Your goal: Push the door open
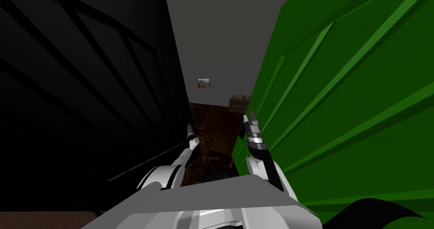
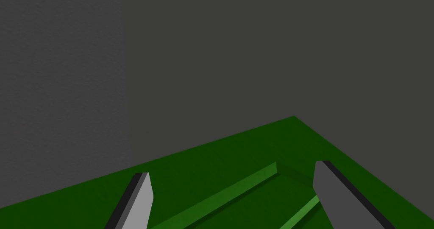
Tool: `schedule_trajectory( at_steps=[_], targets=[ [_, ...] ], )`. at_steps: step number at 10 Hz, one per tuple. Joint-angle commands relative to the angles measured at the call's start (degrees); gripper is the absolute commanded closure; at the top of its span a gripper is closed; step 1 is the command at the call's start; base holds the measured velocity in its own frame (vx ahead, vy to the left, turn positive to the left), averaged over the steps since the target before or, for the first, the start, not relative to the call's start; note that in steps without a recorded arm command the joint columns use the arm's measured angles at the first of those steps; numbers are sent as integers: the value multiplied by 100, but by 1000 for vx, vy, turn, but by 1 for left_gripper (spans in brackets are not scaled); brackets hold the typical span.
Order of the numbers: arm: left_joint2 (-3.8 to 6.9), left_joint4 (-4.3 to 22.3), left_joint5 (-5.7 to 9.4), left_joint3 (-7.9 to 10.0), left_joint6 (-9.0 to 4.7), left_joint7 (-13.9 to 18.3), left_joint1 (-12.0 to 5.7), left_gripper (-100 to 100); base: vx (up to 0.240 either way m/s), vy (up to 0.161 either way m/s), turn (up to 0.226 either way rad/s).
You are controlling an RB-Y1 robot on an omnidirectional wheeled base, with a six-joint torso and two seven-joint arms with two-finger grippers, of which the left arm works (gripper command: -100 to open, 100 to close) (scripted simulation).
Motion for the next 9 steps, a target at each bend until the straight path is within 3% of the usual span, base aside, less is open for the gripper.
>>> schedule_trajectory(
  at_steps=[1,3,4,5,7,8,9],
  targets=[
    [9,-9,-1,2,-9,-1,-8,100,-8,-1,-3],
    [9,-9,-1,2,-9,-1,-8,100,0,0,0],
    [139,0,121,72,-75,-96,-4,100,100,-17,-12],
    [188,0,182,109,-114,-144,-7,100,164,-26,18],
    [188,115,182,109,-114,-144,-7,100,118,10,16],
    [264,-2,323,194,-204,-255,-14,100,148,19,-9],
    [264,-152,323,194,-204,-255,-14,100,146,0,39]
  ],
)
